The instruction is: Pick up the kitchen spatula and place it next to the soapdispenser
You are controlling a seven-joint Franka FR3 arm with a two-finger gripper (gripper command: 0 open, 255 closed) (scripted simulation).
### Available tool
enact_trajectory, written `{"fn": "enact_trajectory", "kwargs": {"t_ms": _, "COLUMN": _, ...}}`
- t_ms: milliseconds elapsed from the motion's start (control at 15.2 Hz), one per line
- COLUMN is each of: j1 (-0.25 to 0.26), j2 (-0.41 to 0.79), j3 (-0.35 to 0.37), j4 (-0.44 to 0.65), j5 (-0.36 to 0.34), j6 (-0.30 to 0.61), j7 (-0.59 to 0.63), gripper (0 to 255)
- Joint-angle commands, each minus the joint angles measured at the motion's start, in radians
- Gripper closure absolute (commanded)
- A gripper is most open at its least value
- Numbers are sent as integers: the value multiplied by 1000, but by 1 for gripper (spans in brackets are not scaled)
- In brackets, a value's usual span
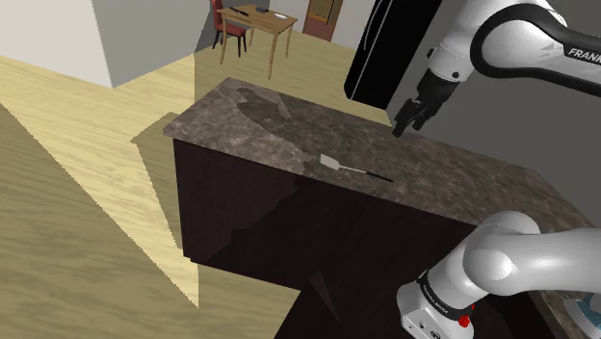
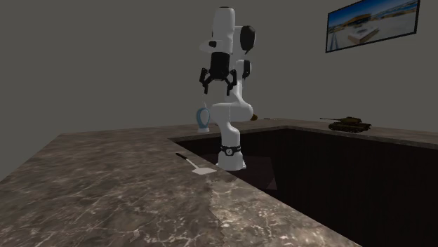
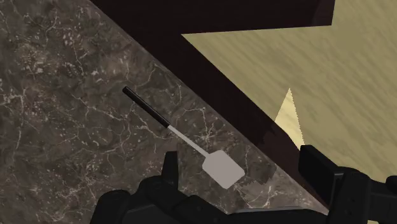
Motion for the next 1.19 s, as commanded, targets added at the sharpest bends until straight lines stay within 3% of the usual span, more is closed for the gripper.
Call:
{"fn": "enact_trajectory", "kwargs": {"t_ms": 0, "j1": 0, "j2": 0, "j3": 0, "j4": 0, "j5": 0, "j6": 0, "j7": 0, "gripper": 0}}
{"fn": "enact_trajectory", "kwargs": {"t_ms": 660, "j1": 79, "j2": 240, "j3": -217, "j4": -85, "j5": -87, "j6": 276, "j7": -473, "gripper": 0}}
{"fn": "enact_trajectory", "kwargs": {"t_ms": 1122, "j1": 145, "j2": 503, "j3": -339, "j4": -50, "j5": -82, "j6": 461, "j7": -812, "gripper": 0}}
